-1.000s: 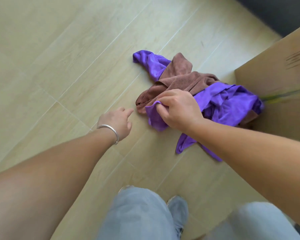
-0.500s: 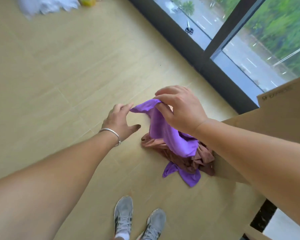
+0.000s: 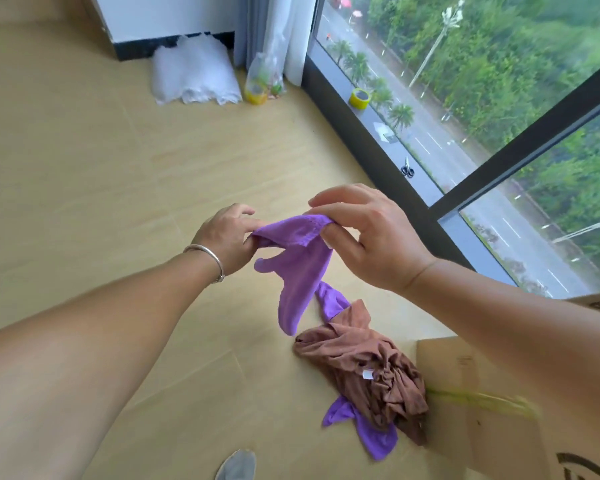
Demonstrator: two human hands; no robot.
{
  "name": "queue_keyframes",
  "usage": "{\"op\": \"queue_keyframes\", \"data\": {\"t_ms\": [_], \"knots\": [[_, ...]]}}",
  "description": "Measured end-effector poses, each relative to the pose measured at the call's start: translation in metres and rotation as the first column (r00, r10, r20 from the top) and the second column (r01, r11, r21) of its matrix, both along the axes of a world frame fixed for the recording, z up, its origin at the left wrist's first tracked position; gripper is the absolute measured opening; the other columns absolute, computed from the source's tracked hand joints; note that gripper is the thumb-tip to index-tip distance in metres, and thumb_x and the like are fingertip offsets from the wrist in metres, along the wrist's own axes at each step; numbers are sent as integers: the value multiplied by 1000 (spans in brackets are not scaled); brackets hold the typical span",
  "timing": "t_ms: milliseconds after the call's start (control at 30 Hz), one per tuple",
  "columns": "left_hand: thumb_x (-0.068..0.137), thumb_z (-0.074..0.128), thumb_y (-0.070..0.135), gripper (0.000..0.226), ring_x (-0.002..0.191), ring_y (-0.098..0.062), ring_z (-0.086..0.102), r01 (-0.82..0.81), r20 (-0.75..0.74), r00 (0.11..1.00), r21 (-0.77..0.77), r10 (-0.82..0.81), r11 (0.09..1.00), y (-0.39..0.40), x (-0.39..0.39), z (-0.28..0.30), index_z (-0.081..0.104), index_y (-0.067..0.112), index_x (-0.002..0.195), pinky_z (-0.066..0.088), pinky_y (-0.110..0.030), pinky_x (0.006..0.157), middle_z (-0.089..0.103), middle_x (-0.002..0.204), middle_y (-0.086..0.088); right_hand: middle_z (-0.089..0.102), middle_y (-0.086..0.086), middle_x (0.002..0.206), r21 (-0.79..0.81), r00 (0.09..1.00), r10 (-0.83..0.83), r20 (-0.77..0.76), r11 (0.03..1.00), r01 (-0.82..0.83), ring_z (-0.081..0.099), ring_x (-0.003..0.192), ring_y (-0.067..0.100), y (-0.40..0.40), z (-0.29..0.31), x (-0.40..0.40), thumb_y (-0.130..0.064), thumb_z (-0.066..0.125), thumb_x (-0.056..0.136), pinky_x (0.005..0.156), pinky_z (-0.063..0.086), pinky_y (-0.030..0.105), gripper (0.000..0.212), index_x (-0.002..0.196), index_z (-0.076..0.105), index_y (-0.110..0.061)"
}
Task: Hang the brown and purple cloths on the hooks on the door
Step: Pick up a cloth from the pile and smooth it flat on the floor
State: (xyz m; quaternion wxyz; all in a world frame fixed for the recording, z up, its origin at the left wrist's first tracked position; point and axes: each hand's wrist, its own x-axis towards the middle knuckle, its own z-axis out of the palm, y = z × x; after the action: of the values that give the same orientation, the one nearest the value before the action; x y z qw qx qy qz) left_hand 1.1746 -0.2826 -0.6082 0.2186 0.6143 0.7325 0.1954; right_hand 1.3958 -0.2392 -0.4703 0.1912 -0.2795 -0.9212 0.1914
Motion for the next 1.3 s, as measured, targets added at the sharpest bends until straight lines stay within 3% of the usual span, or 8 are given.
{"op": "queue_keyframes", "data": {"t_ms": [233,367,533,700,867,967,1067,1300], "knots": [[87,57,21,18,109,-22,55,-182,123,976,-11,182,983,-54,-31,-11,70,31,92,44,-32,88,54,130,2,67,5,107,-31,964,206,-168,976,-214,63,98,23,-40,25,-29,-11,54,93,85,49,41,22,104,74,-13],[88,51,14,23,105,-23,54,-291,-13,957,-56,291,955,-97,-42,-20,71,25,88,45,-32,83,57,122,2,69,3,100,56,953,220,-208,975,-213,65,97,21,-44,20,-27,-3,63,84,86,51,36,14,91,75,-7],[85,61,16,17,104,-27,54,-496,-264,852,-124,453,860,-186,-74,-22,74,24,94,41,-33,85,62,117,1,70,3,94,182,986,159,45,969,-165,65,101,30,-33,-23,-19,-9,76,72,86,51,45,7,75,70,-8],[86,60,16,21,123,-22,50,-478,-415,825,-153,383,865,-259,-82,-30,74,24,100,35,-36,95,63,123,2,66,6,84,198,917,156,368,950,-242,63,92,33,-49,-94,-24,-18,75,67,91,44,44,15,73,65,-9],[88,52,15,33,133,-14,40,-466,-426,850,-333,310,819,-308,-86,-58,70,30,111,28,-30,103,56,133,9,62,-3,110,117,602,68,796,958,-262,46,119,24,-82,-156,-49,-47,57,85,109,22,53,31,103,67,-24],[87,49,14,32,122,-16,48,-460,-438,858,-427,267,779,-310,-92,-70,71,31,103,33,-29,97,60,123,10,62,-3,105,110,536,38,843,965,-240,48,112,23,-86,-172,-74,-29,51,86,107,23,55,21,101,66,-26],[87,46,17,23,102,-20,55,-483,-511,829,-446,229,753,-292,-116,-74,67,25,89,40,-31,83,63,103,6,64,-4,101,202,554,-45,831,953,-226,49,110,22,-66,-176,-105,-19,49,85,109,23,54,19,96,65,-25],[98,37,26,29,91,-31,55,-619,-601,696,-226,393,752,-246,-196,-36,65,18,95,38,-33,71,60,98,-8,59,-1,109,355,670,-148,728,917,-183,40,122,20,-12,-139,-170,-15,43,85,113,16,53,27,100,64,-24]]}}
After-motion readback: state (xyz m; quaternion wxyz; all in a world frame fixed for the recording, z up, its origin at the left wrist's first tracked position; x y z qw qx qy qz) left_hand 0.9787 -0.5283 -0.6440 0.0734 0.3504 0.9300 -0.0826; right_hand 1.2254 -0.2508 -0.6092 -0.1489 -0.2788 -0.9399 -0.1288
